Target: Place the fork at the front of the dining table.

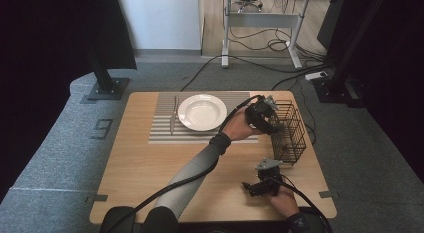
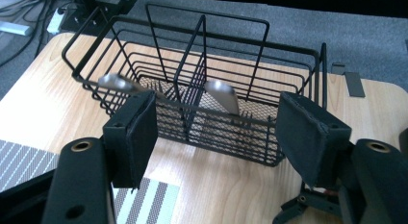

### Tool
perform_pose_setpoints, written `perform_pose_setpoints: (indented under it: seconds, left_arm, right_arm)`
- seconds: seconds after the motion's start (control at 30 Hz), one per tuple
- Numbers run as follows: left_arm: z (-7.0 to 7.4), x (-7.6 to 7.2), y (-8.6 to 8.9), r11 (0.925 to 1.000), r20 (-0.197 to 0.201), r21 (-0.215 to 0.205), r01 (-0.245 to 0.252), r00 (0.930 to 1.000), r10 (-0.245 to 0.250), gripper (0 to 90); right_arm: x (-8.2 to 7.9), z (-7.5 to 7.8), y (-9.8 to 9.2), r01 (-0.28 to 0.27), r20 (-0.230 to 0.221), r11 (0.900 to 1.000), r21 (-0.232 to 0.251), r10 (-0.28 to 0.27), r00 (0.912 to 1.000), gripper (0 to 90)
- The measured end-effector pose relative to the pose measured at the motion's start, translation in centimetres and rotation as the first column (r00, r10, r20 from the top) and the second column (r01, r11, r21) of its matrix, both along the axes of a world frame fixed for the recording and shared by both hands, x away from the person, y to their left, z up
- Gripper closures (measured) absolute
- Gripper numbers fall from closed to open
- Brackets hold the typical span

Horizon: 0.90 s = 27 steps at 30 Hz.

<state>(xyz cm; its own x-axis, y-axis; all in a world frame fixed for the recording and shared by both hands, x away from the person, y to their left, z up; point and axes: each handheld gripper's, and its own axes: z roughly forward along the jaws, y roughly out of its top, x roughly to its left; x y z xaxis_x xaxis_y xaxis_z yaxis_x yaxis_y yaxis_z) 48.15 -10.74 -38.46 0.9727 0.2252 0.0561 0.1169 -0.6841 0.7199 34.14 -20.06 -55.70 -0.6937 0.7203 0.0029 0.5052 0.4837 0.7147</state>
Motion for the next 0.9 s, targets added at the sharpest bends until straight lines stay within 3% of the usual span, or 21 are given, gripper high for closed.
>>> perform_pose_setpoints:
  seconds: [0.37,0.9]
  left_arm:
    - [0.2,-1.4,-0.6,0.9976,-0.002,-0.009,0.068,0.9977,-0.068,57.1]
    - [-0.7,-2.2,-1.7,0.9946,-0.024,0.049,0.091,0.9956,-0.090,76.6]
  right_arm:
    - [-0.1,0.0,0.0,-0.003,0.002,1.000,0.001,0.003,1.0000,0.0]
    - [-0.1,0.0,0.0,-0.001,0.000,1.000,0.001,0.001,1.0000,0.0]
